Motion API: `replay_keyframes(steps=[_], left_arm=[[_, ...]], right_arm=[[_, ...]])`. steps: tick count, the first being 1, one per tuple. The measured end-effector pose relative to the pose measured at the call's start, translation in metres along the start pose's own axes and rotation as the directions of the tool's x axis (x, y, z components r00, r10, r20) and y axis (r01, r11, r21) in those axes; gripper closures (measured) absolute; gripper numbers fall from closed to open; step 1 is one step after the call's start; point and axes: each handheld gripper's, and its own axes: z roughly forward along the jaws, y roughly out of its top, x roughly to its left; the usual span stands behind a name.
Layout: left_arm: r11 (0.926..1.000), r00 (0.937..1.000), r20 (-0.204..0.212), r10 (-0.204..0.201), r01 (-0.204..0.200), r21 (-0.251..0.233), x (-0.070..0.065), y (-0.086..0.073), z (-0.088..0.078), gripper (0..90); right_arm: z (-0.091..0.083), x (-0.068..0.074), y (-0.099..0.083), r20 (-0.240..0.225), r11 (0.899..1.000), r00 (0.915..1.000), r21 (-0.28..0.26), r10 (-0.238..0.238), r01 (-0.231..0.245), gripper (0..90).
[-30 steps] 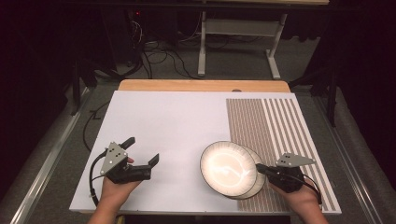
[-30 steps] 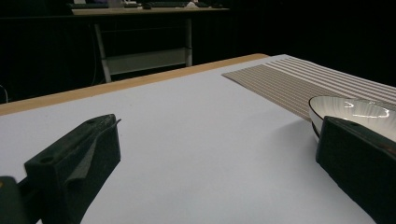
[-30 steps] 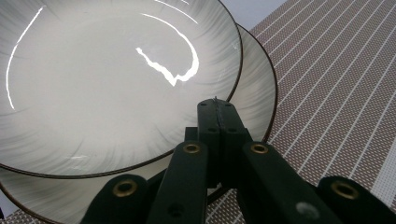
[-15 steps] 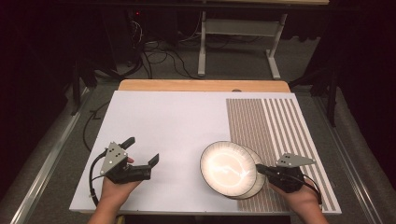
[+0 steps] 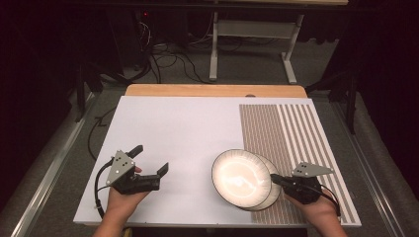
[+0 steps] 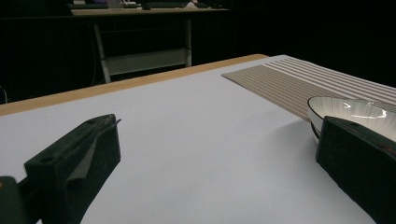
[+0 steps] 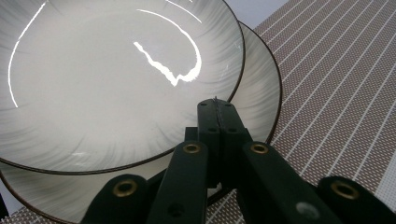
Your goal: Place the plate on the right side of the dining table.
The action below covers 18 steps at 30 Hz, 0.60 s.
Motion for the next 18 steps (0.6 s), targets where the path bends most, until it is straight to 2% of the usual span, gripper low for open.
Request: replay_keyframes(steps=[8,18], left_arm=[[1.0000,1.0000,0.000,-0.002,0.002,0.000,0.0007,-0.0001,-0.0007,0.7],[0.9999,0.9999,0.002,-0.012,0.012,-0.003,0.0002,0.0006,-0.0013,0.7]], right_arm=[[0.0064,0.0078,0.0023,-0.019,0.999,0.9992,0.020,-0.036,0.037,90.0],[0.0070,0.0085,0.0028,-0.023,0.999,0.9991,0.023,-0.036,0.037,90.0]])
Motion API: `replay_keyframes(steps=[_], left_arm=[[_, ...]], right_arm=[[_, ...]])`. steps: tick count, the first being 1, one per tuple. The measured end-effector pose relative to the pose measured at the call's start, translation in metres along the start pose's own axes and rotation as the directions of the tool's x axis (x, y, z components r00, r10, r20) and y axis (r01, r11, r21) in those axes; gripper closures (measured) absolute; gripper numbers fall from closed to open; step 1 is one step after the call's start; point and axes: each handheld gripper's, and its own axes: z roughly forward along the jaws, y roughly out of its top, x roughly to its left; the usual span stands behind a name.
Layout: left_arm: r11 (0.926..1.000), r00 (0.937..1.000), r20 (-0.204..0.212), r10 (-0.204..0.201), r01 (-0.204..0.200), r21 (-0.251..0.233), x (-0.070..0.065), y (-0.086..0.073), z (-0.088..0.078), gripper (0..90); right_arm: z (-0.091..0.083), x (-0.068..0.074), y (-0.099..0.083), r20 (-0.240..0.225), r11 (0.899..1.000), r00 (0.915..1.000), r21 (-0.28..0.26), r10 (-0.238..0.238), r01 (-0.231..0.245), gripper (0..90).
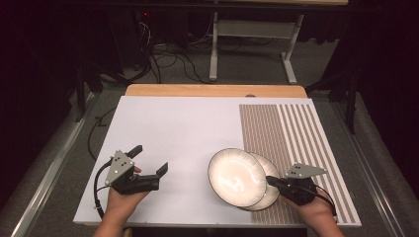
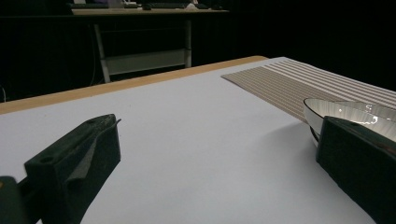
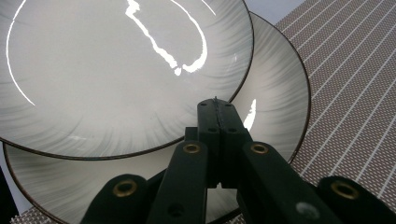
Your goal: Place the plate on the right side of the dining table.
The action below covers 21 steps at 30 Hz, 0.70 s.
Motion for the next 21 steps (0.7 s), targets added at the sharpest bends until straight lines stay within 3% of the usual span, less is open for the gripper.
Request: replay_keyframes(steps=[12,21], left_arm=[[0.9999,0.9987,0.050,0.011,-0.012,0.012,-0.013,0.006,0.003,0.7],[0.9995,0.9958,0.090,-0.017,0.014,0.029,-0.024,0.008,0.007,0.7]], right_arm=[[0.000,0.005,0.001,-0.008,1.000,0.9999,-0.002,-0.007,0.007,90.0],[0.001,0.006,0.002,-0.017,1.000,0.9997,0.001,-0.016,0.016,90.0]])
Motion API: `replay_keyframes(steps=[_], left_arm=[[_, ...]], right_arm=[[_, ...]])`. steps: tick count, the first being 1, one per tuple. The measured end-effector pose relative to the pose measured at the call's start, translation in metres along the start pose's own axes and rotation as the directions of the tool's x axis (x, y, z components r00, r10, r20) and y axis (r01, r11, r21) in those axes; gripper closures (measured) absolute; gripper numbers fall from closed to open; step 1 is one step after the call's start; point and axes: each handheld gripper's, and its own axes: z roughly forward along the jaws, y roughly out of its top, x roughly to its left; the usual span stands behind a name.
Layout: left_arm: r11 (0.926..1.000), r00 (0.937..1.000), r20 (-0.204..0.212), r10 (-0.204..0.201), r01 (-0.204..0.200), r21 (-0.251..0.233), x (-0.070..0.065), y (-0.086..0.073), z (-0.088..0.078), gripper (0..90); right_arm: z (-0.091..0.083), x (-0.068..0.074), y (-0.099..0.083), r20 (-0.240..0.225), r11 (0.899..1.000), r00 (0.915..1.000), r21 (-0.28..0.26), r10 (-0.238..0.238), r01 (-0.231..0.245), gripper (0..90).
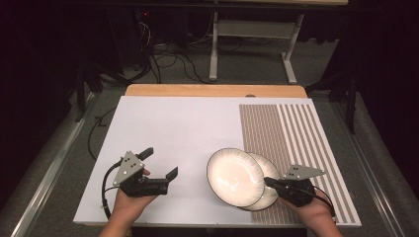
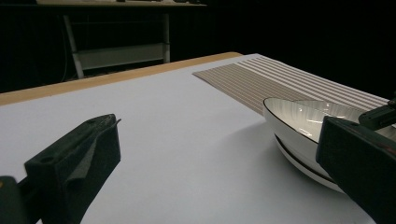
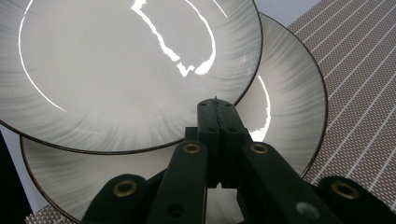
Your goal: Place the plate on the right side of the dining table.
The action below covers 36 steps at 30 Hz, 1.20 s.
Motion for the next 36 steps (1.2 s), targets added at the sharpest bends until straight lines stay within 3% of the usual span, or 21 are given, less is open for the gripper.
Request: replay_keyframes(steps=[11,21,27,36], left_arm=[[0.9984,0.9987,0.049,-0.011,0.008,0.056,-0.019,0.004,0.009,0.7],[0.9928,0.9936,0.107,-0.037,0.024,0.117,-0.040,0.009,0.026,0.7],[0.9847,0.9896,0.127,-0.068,0.046,0.168,-0.048,0.013,0.038,0.7],[0.9613,0.9824,0.163,-0.091,0.044,0.272,-0.063,0.023,0.062,0.7]], right_arm=[[0.000,0.000,-0.001,-0.001,1.000,1.0000,0.003,0.001,-0.001,90.0],[0.002,-0.001,-0.001,-0.006,1.000,1.0000,0.005,-0.001,0.001,90.0],[0.002,-0.002,-0.002,-0.005,1.000,1.0000,0.011,0.008,-0.008,90.0],[0.002,-0.002,-0.001,-0.001,1.000,1.0000,0.017,0.005,-0.005,90.0]])
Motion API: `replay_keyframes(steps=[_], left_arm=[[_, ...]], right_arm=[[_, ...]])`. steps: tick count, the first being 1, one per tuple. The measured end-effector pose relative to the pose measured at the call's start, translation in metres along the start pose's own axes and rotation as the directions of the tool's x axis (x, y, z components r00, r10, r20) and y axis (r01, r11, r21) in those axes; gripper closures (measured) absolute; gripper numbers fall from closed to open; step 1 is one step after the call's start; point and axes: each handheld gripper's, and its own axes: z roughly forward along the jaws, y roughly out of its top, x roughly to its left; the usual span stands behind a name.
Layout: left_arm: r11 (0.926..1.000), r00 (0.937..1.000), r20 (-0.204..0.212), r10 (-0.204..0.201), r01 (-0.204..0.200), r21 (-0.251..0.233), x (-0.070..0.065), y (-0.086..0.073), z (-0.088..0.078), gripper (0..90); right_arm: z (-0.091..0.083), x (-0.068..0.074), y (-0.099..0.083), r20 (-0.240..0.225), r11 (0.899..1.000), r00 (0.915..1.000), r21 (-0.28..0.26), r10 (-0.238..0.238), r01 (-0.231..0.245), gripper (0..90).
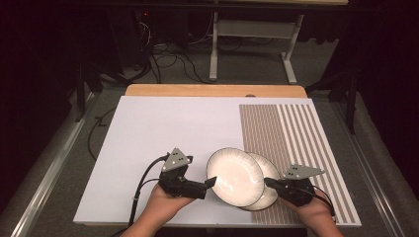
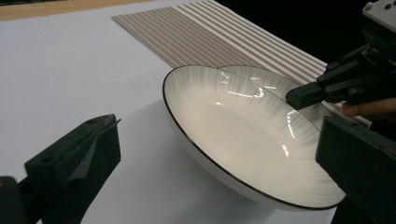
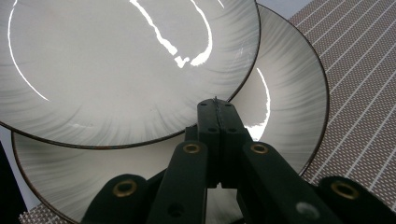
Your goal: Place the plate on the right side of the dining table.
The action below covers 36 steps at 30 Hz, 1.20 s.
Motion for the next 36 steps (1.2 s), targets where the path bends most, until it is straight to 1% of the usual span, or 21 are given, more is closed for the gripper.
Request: replay_keyframes(steps=[3,5,7,10,13,14,16,18,19,20,22,24,27,30,31,33,35,36], left_arm=[[0.9990,0.9999,-0.005,-0.012,0.012,0.043,0.001,0.000,0.010,0.7],[0.9979,0.9997,-0.005,-0.024,0.025,0.060,0.002,0.000,0.015,0.7],[0.9960,0.9991,0.006,-0.042,0.041,0.079,0.003,0.000,0.020,0.7],[0.9914,0.9966,0.031,-0.076,0.072,0.109,0.004,0.001,0.027,0.8],[0.9871,0.9949,0.043,-0.091,0.085,0.136,0.006,0.000,0.031,0.8],[0.9861,0.9943,0.047,-0.096,0.088,0.141,0.006,-0.001,0.031,1.1],[0.9832,0.9907,0.073,-0.115,0.103,0.150,0.006,-0.002,0.033,2.1],[0.9843,0.9905,0.077,-0.114,0.102,0.144,0.004,-0.002,0.032,1.9],[0.9840,0.9894,0.081,-0.120,0.108,0.142,0.004,-0.002,0.033,1.9],[0.9833,0.9881,0.082,-0.130,0.118,0.138,0.004,-0.002,0.033,2.3],[0.9811,0.9858,0.081,-0.147,0.135,0.139,0.006,-0.003,0.034,4.1],[0.9800,0.9862,0.074,-0.148,0.136,0.145,0.006,-0.003,0.034,5.7],[0.9780,0.9852,0.072,-0.156,0.143,0.151,0.007,-0.004,0.035,9.5],[0.9749,0.9840,0.070,-0.164,0.151,0.164,0.007,-0.007,0.039,16.3],[0.9711,0.9814,0.074,-0.177,0.162,0.176,0.007,-0.008,0.041,17.1],[0.9638,0.9750,0.090,-0.203,0.183,0.194,0.007,-0.010,0.044,21.6],[0.9593,0.9709,0.096,-0.220,0.197,0.202,0.007,-0.011,0.046,24.7],[0.9581,0.9694,0.104,-0.222,0.197,0.207,0.007,-0.012,0.047,27.5]], right_arm=[[0.000,0.000,0.000,-0.001,1.000,1.0000,-0.001,-0.004,0.004,90.0],[0.001,0.001,0.000,-0.003,1.000,1.0000,-0.001,-0.007,0.007,90.0],[0.001,0.001,0.000,-0.003,1.000,1.0000,0.000,-0.009,0.009,90.0],[0.002,0.001,0.000,-0.002,1.000,1.0000,0.000,-0.007,0.007,90.0],[0.002,0.002,0.000,-0.001,1.000,1.0000,0.004,-0.008,0.008,90.0],[0.002,0.002,0.000,0.001,1.000,1.0000,0.003,-0.007,0.007,90.0],[0.002,0.002,0.000,-0.002,1.000,1.0000,0.005,-0.006,0.006,90.0],[0.002,0.002,0.001,0.001,1.000,1.0000,0.008,-0.008,0.008,90.0],[0.002,0.003,0.001,0.002,1.000,1.0000,0.008,-0.005,0.005,90.0],[0.002,0.003,0.001,0.003,1.000,0.9999,0.007,-0.012,0.012,90.0],[0.002,0.003,0.001,0.002,1.000,1.0000,0.009,-0.007,0.007,90.0],[0.002,0.002,0.001,0.004,1.000,0.9999,0.011,-0.009,0.009,90.0],[0.002,0.003,0.001,0.005,1.000,1.0000,0.011,-0.008,0.008,90.0],[0.003,0.003,0.001,0.007,1.000,0.9999,0.011,-0.012,0.012,90.0],[0.003,0.003,0.001,0.007,1.000,0.9999,0.011,-0.012,0.012,90.0],[0.003,0.003,0.001,0.007,1.000,0.9999,0.011,-0.014,0.014,90.0],[0.003,0.003,0.001,0.007,1.000,0.9999,0.011,-0.011,0.011,90.0],[0.003,0.003,0.001,0.006,1.000,0.9999,0.011,-0.010,0.010,90.0]])
